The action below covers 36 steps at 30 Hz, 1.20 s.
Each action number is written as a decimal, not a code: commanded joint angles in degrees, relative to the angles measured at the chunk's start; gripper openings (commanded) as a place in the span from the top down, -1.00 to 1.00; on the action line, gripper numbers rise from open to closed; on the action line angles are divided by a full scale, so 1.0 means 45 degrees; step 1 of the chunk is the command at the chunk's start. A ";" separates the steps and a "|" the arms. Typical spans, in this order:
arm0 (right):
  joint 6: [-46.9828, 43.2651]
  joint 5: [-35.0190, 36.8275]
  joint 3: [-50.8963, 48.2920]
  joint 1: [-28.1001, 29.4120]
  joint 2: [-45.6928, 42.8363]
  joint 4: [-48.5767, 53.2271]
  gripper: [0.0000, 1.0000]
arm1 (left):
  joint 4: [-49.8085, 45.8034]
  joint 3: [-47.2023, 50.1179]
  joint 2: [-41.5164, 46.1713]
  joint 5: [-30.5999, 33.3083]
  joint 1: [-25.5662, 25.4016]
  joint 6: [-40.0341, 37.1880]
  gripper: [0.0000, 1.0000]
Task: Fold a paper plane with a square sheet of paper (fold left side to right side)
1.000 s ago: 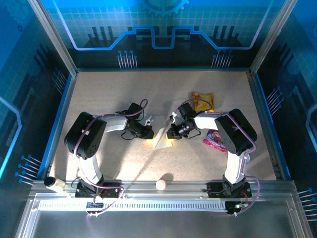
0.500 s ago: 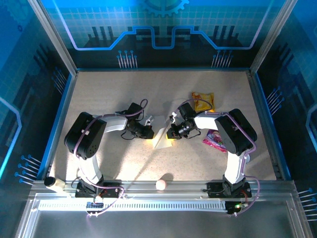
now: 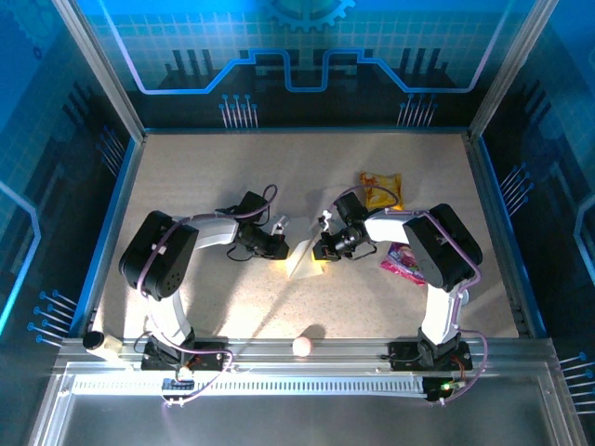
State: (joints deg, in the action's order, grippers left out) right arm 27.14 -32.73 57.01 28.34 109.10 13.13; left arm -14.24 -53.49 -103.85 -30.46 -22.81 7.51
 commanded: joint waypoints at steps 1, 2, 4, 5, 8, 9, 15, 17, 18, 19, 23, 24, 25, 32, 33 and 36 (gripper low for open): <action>-0.0145 0.1016 -0.0209 0.0226 0.0639 0.1263 1.00 | 0.0152 -0.0018 0.0364 -0.0116 0.0127 -0.0183 0.99; -0.0139 0.1010 -0.0209 0.0231 0.0643 0.1263 1.00 | 0.0108 -0.0033 0.0314 -0.0073 0.0127 -0.0218 0.99; -0.0145 0.1013 -0.0199 0.0226 0.0657 0.1263 1.00 | 0.0103 -0.0027 0.0231 -0.0041 0.0129 -0.0226 0.99; -0.0166 0.1021 -0.0196 0.0226 0.0658 0.1263 1.00 | 0.0132 -0.0015 0.0189 -0.0022 0.0125 -0.0223 0.99; -0.0155 0.1002 -0.0209 0.0226 0.0673 0.1263 1.00 | 0.0249 0.0020 0.0011 0.0020 0.0114 -0.0174 0.99; -0.0162 0.0997 -0.0214 0.0226 0.0648 0.1263 1.00 | 0.0301 0.0013 -0.0034 0.0011 0.0125 -0.0157 0.99; -0.0170 0.1023 -0.0226 0.0224 0.0640 0.1302 1.00 | 0.0408 -0.0006 -0.0339 0.0049 0.0123 -0.0143 0.99; -0.0168 0.1027 -0.0228 0.0226 0.0620 0.1302 1.00 | 0.0409 0.0077 -0.0339 0.0059 0.0127 -0.0166 0.99; -0.0162 0.1030 -0.0210 0.0226 0.0619 0.1321 1.00 | 0.0393 0.0101 -0.0320 0.0075 0.0101 -0.0164 1.00; -0.0167 0.1034 -0.0192 0.0226 0.0619 0.1344 1.00 | 0.0371 0.0154 -0.0310 0.0096 0.0125 -0.0178 0.99; -0.0156 0.1039 -0.0120 0.0246 0.0619 0.1362 1.00 | 0.0366 0.0392 -0.0186 0.0098 0.0127 -0.0221 1.00; -0.0186 0.1024 -0.0092 0.0226 0.0638 0.1414 1.00 | 0.0390 0.0470 -0.0148 0.0069 0.0127 -0.0204 1.00; -0.0193 0.1033 -0.0046 0.0223 0.0656 0.1436 1.00 | 0.0410 0.0558 -0.0078 0.0042 0.0116 -0.0194 1.00; -0.0191 0.1034 -0.0008 0.0227 0.0727 0.1458 1.00 | 0.0410 0.0860 0.0319 -0.0029 0.0109 -0.0204 1.00; -0.0212 0.1021 0.0007 0.0226 0.0729 0.1458 1.00 | 0.0410 0.0871 0.0342 -0.0052 0.0094 -0.0199 1.00; -0.0218 0.1034 0.0011 0.0207 0.0724 0.1459 1.00 | 0.0409 0.0915 0.0422 -0.0040 0.0104 -0.0202 1.00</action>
State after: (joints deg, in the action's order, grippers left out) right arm 27.07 -32.56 57.95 28.45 109.51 14.55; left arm -10.61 -50.72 -103.24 -30.94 -22.65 7.49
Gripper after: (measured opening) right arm 0.061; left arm 0.065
